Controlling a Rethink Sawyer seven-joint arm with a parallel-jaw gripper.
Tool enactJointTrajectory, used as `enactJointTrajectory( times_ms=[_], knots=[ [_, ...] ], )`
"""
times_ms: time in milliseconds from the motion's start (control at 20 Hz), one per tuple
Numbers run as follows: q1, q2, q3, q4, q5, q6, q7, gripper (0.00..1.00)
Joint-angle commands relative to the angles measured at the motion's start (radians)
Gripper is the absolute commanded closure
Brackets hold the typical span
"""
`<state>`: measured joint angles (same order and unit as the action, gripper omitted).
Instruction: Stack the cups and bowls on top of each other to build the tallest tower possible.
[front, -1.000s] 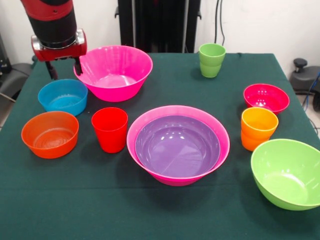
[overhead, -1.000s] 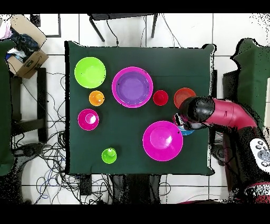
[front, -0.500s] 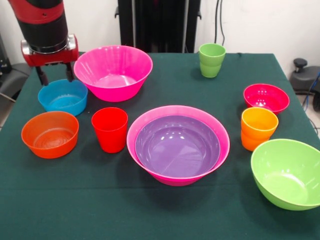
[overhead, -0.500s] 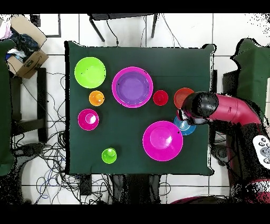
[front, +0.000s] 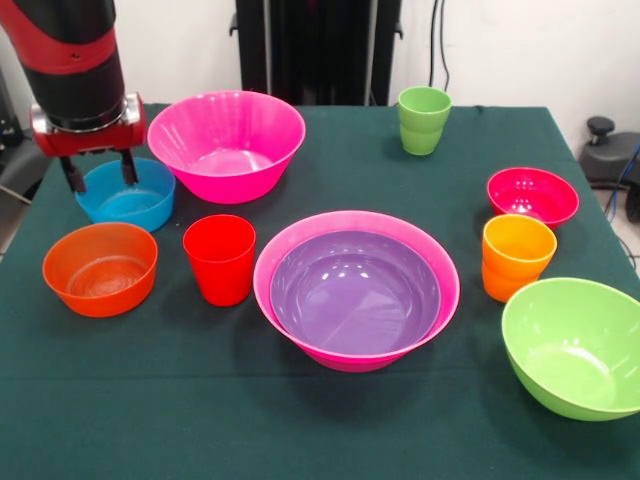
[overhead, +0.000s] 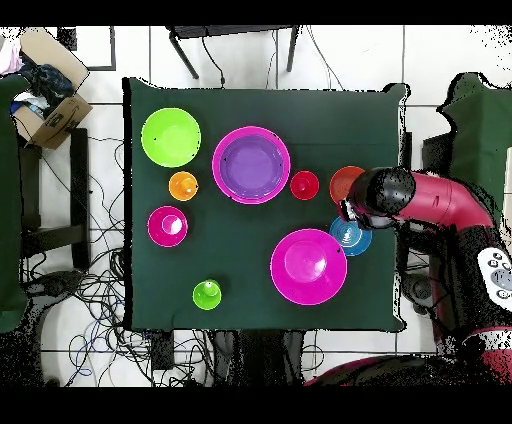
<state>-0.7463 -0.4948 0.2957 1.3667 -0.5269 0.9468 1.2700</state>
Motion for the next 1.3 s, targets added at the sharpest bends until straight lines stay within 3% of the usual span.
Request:
enactJointTrajectory(
  times_ms=[50, 700, 1300],
  knots=[
    [0.001, 0.092, 0.082, -0.085, -0.102, 0.053, -0.307, 0.0],
    [0.004, 0.157, 0.113, -0.225, -0.201, 0.16, -0.493, 0.0],
    [0.019, 0.172, 0.115, -0.27, -0.192, 0.236, -0.563, 0.0]
  ],
)
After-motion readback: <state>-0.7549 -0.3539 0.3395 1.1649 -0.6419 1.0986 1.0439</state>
